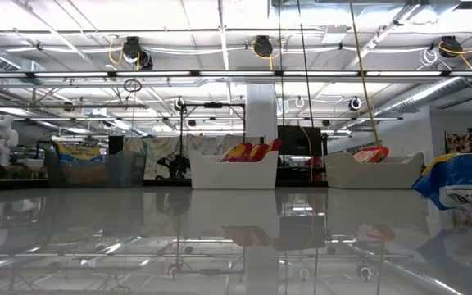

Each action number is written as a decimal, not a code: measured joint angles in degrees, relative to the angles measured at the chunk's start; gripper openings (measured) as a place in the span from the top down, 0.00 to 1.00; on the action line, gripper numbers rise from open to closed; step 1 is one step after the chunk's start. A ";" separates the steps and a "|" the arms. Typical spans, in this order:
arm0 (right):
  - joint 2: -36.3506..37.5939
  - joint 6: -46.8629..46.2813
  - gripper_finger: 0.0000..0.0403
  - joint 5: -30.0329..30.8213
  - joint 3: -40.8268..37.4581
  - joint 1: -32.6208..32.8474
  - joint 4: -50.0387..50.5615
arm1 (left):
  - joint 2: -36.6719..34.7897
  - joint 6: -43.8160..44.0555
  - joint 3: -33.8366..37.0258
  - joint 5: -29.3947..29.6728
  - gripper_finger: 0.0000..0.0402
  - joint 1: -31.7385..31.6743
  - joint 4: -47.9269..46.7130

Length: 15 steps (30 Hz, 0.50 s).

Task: Sort Maruchan noodles
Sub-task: Put the top blue noodle pack into the black bin

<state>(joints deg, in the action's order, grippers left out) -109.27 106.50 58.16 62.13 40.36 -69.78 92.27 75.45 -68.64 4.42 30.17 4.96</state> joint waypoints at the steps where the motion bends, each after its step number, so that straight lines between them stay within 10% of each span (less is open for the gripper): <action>1: 0.00 0.09 0.71 0.01 0.00 0.00 0.02 | 0.00 -0.22 0.00 0.01 0.67 0.00 -0.07; 15: 0.09 2.37 0.56 4.20 -0.04 -0.46 -4.80 | -0.07 -6.88 0.02 1.56 0.67 -2.33 -0.43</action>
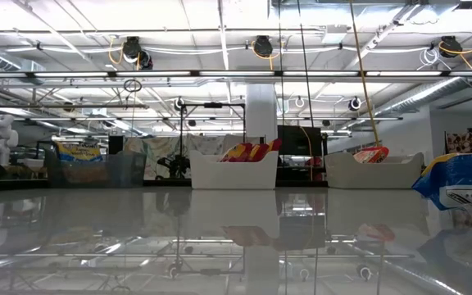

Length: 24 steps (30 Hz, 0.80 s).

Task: Sort Maruchan noodles
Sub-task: Put the top blue noodle pack into the black bin

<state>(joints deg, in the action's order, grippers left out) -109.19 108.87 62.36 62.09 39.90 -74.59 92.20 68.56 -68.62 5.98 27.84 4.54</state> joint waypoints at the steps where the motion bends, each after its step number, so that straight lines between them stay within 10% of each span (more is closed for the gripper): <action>1: 0.00 0.55 0.55 0.60 0.02 0.00 -0.54 | 0.00 -0.27 0.00 -0.10 0.67 -0.31 0.02; 24: 5.88 -0.92 0.30 0.90 -0.61 4.39 0.20 | -7.23 -9.58 0.00 -1.00 0.67 -7.77 -4.33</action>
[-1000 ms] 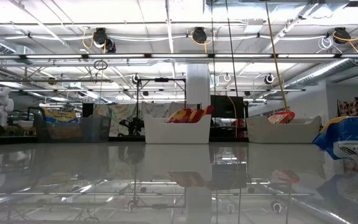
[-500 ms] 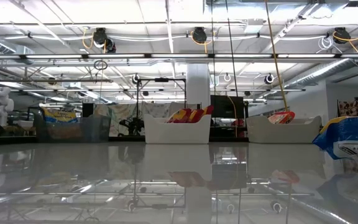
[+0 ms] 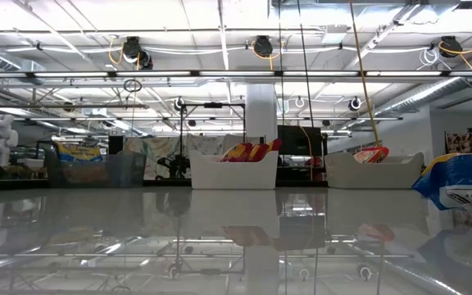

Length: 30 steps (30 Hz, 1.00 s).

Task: Sort Maruchan noodles
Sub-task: Put the top blue noodle pack into the black bin

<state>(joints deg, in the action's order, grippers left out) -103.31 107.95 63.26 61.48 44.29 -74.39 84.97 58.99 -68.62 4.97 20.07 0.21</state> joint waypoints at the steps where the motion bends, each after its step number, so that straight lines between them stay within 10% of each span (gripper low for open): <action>1: 0.24 -0.61 0.30 0.08 -0.43 -0.01 0.25 | -0.09 -0.22 0.00 -0.02 0.67 -0.44 -0.25; 15: 3.96 -4.31 0.30 -0.23 -7.44 -1.52 -0.80 | -8.73 -7.36 -0.16 0.31 0.67 -8.36 -6.76; 30: 6.61 -17.75 0.30 -3.41 -10.02 -4.42 0.22 | -17.56 -9.18 -0.02 11.82 0.67 -27.76 -51.55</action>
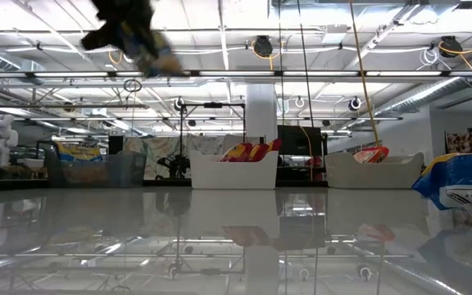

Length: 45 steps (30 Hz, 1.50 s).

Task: Sort Maruchan noodles
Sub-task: Put the top blue noodle pack into the black bin

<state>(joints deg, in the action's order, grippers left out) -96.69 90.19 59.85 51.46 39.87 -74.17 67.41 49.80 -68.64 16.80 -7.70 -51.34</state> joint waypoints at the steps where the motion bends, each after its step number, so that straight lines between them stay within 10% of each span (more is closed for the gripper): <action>1: 0.01 -1.60 0.30 -0.02 0.00 -0.41 0.84 | -0.04 0.02 0.04 0.03 0.67 -1.91 -3.39; 17: -0.01 -6.53 0.30 0.06 0.00 -3.04 8.24 | 3.67 -15.04 0.02 0.35 0.67 -29.17 -14.02; 45: -0.03 -2.68 0.30 3.36 0.02 -1.34 8.30 | 16.02 -15.15 0.03 4.28 0.67 -37.64 -16.50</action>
<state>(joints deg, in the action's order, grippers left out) -96.73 87.51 63.21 51.48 38.53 -65.87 83.43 34.65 -68.61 21.08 -45.34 -67.85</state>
